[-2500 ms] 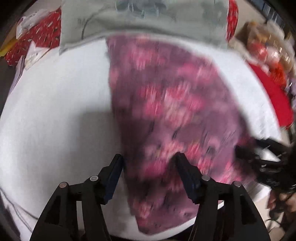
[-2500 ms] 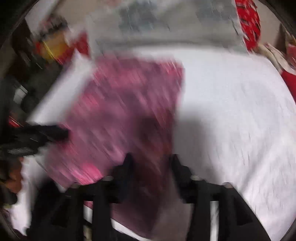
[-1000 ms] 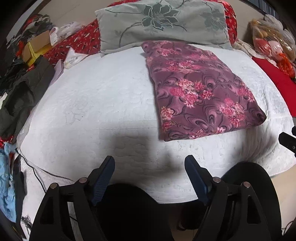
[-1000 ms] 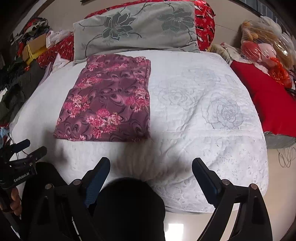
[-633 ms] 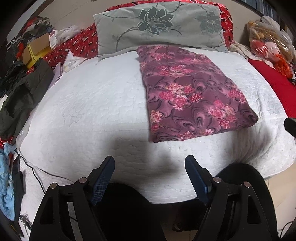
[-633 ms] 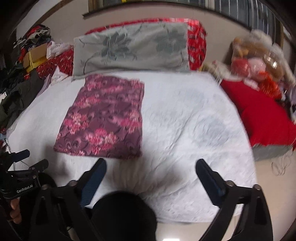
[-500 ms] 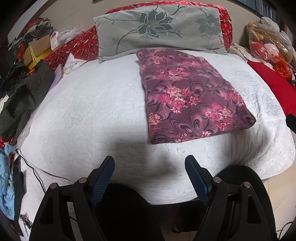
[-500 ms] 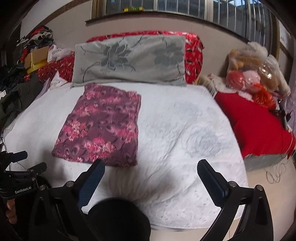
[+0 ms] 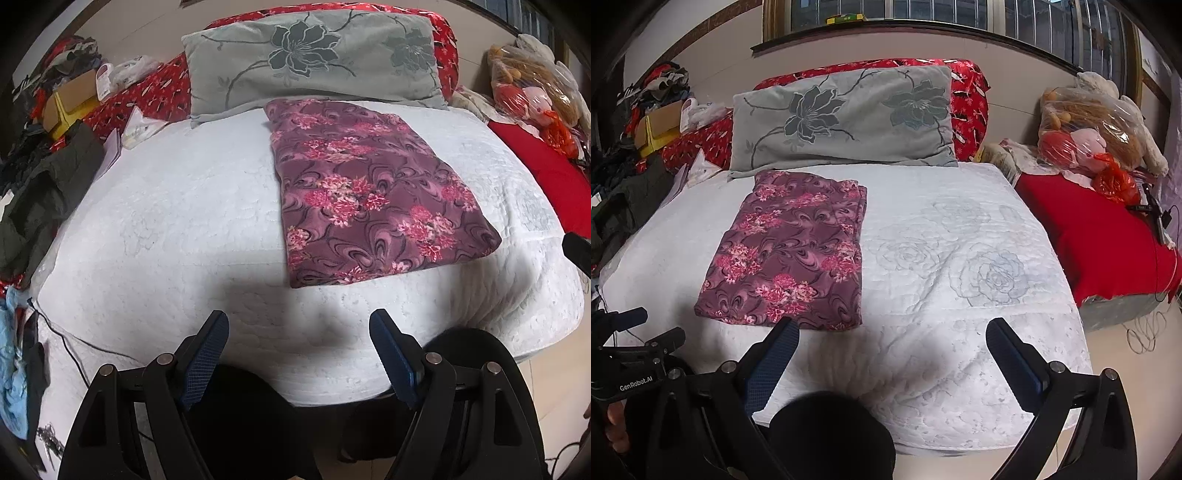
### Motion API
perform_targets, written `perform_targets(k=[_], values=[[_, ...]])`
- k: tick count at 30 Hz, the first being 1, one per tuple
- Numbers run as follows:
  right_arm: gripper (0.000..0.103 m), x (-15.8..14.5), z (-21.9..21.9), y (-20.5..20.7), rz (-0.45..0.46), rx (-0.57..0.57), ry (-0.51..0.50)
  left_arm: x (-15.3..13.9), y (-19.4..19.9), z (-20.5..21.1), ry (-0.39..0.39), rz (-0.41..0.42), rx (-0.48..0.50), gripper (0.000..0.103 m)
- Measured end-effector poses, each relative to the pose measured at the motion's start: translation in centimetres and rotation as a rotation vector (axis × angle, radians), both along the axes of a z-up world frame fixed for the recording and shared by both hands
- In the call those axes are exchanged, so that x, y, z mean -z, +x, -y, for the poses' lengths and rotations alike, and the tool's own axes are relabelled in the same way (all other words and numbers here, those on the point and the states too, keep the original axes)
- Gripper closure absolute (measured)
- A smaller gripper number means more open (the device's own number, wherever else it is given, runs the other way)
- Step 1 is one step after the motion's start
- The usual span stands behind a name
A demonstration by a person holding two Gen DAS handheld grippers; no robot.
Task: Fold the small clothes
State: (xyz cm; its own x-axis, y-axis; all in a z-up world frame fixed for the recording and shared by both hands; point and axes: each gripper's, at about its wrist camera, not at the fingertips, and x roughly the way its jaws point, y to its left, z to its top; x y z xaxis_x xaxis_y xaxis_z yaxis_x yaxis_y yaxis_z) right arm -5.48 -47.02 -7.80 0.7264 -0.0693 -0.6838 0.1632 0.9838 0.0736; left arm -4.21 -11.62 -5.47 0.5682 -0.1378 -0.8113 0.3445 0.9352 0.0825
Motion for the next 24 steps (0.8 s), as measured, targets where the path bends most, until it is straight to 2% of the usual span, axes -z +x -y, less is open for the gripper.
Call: perform_targets(k=[15,19,24], values=[[0.001,0.6,0.7,0.0,-0.03,0.007,0.039,-0.2,-0.6,1.3,-0.02,-0.049,0.038,0.025],[0.001,0.7,0.9,-0.1,-0.032,0.015,0.05,-1.1,-1.3,2.0,-0.048,-0.029,0.053,0.025],[0.001,0.6,1.2,-0.1,-0.03,0.024,0.05,-1.5,-2.4,2.7,-0.035,-0.014,0.057,0.025]])
